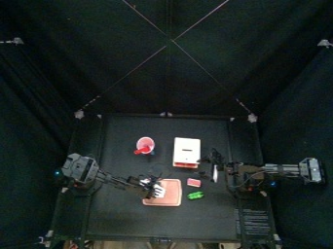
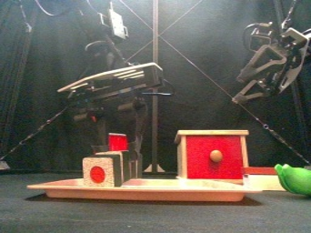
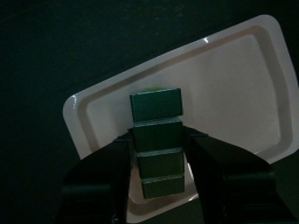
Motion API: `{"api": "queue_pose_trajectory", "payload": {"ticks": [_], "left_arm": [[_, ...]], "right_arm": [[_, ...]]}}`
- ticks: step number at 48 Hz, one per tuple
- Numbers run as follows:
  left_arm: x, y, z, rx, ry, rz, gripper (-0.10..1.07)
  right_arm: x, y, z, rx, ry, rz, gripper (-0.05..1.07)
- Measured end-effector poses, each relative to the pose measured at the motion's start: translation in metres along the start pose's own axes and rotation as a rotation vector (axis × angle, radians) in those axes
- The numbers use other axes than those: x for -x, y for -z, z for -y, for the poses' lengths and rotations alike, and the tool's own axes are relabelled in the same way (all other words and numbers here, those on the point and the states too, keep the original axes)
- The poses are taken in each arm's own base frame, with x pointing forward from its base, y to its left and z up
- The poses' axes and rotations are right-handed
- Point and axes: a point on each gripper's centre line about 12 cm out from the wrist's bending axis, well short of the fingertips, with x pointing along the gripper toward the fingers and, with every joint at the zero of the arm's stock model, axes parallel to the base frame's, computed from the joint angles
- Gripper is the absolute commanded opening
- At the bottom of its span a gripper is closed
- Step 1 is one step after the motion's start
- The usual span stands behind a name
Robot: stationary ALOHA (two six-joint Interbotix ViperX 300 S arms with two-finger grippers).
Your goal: Place sushi roll left of plate
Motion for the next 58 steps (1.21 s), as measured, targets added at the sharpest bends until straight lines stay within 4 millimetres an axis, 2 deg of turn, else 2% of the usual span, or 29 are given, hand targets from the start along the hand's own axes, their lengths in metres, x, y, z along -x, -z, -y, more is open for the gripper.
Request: {"api": "queue_pose_trajectory", "payload": {"ticks": [5, 13, 18, 30, 47, 58], "left_arm": [[0.006, -0.002, 0.000, 0.000, 0.006, 0.005, 0.49], [0.031, -0.005, -0.006, -0.009, 0.014, 0.031, 0.49], [0.049, -0.003, -0.019, -0.022, -0.020, 0.048, 0.49], [0.068, 0.013, -0.054, -0.014, -0.104, 0.018, 0.49], [0.063, 0.040, -0.102, 0.077, -0.185, -0.037, 0.49], [0.061, 0.050, -0.109, 0.092, -0.165, -0.049, 0.49]], "right_arm": [[0.000, 0.000, 0.000, 0.000, 0.000, 0.000, 1.02], [0.000, 0.000, 0.000, 0.000, -0.001, 0.001, 1.02], [0.000, -0.001, 0.000, 0.000, 0.000, 0.001, 1.02], [0.000, -0.001, 0.000, 0.000, 0.000, 0.001, 1.02], [0.000, -0.001, 0.000, -0.003, 0.000, 0.001, 1.02], [0.000, -0.001, 0.000, -0.004, 0.000, 0.003, 1.02]]}}
